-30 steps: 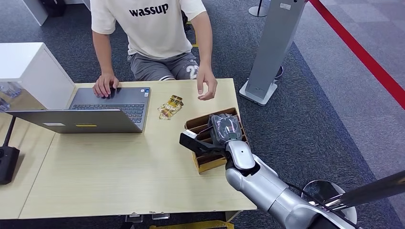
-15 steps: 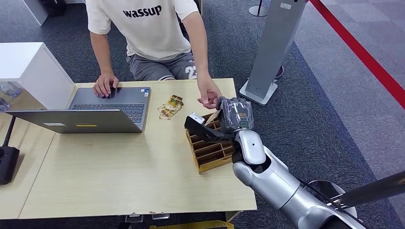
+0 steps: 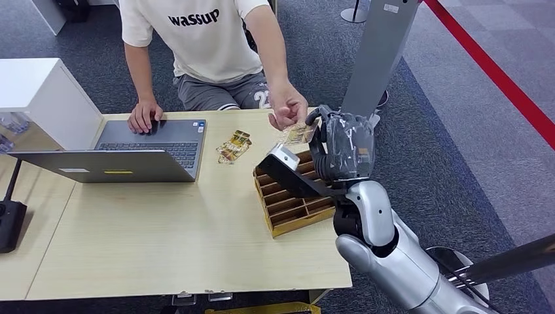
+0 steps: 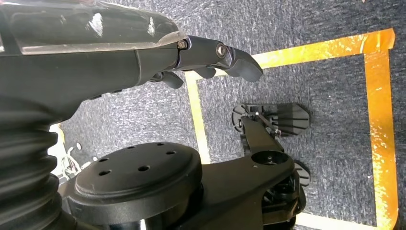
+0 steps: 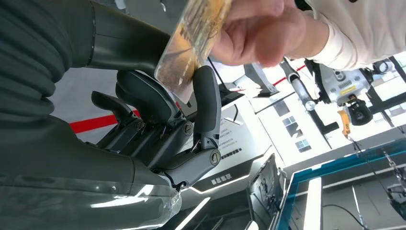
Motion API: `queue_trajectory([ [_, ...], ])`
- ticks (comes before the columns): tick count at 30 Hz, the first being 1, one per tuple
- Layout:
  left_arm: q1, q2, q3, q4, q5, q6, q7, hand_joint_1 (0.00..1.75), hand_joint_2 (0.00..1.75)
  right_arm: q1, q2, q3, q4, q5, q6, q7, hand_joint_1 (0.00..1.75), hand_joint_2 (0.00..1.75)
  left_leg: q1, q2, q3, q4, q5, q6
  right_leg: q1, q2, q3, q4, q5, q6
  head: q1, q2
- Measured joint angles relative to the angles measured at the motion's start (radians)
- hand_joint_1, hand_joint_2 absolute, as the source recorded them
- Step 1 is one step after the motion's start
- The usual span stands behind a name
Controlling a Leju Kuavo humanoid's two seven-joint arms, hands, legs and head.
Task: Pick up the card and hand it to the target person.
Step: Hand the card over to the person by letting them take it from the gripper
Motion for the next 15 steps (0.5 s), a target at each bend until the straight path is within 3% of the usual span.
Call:
queue_trajectory([
  [4, 0.000, 0.000, 0.000, 0.000, 0.003, -0.020, 0.000, 0.00, 0.00, 0.036, -0.001, -0.004, -0.019, -0.007, -0.034, -0.021, 1.42, 1.75, 0.000, 0.000, 0.000, 0.000, 0.000, 0.000, 0.000, 0.000, 0.000, 0.000, 0.000, 0.000, 0.000, 0.000],
  [12, -0.002, 0.000, 0.000, 0.000, 0.011, -0.033, -0.004, 0.00, 0.00, 0.094, 0.003, -0.007, 0.002, -0.041, -0.047, -0.049, 1.35, 1.75, 0.000, 0.000, -0.002, 0.000, 0.000, 0.000, 0.000, -0.001, 0.000, 0.000, 0.000, 0.000, -0.001, 0.000],
  [15, -0.003, 0.000, 0.000, 0.000, 0.018, -0.033, -0.009, 0.00, 0.00, 0.104, 0.005, -0.012, 0.017, -0.046, -0.047, -0.053, 0.48, 1.75, 0.000, 0.000, -0.003, 0.000, 0.000, 0.000, 0.000, -0.001, -0.001, 0.000, 0.000, 0.000, 0.000, 0.000],
])
